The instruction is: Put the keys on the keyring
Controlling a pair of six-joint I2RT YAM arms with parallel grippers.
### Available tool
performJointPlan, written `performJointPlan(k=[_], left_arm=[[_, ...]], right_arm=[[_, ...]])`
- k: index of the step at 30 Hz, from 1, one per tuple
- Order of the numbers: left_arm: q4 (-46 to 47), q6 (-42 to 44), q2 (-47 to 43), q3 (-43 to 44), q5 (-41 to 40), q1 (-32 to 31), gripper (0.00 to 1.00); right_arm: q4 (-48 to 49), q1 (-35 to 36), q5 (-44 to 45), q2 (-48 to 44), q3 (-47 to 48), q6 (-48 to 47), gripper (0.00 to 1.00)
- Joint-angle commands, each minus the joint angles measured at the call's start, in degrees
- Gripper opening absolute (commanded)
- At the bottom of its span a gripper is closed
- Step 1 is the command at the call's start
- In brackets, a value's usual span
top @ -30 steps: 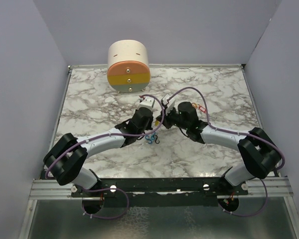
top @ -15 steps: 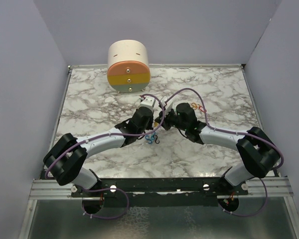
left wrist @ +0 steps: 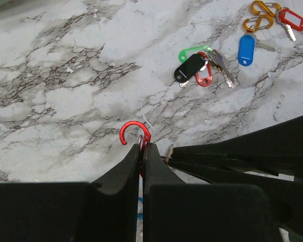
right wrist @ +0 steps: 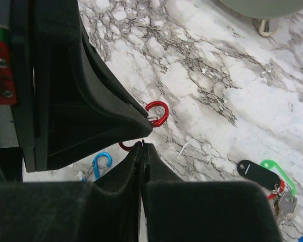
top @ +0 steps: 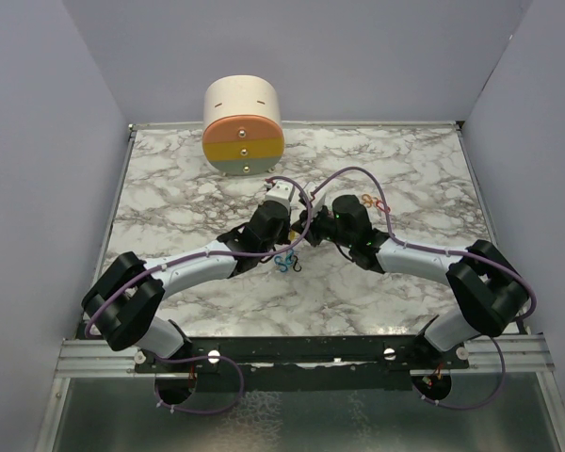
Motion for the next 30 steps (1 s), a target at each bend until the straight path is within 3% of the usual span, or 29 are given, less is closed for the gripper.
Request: performJointPlan(k=[1,30], left_arm=[[1.4,-0.2,-0.9,1.2,1.1,-0.1,0.00],[2.0,0.4,0.4,2.2,-0.3,0.2,0.00]], right_arm=[[3.0,0.4,-1.1,-0.8,-0.4,-0.9,0.01],[2.3,1.2,-2.3,-1.4,-0.4,-1.8,0.01]])
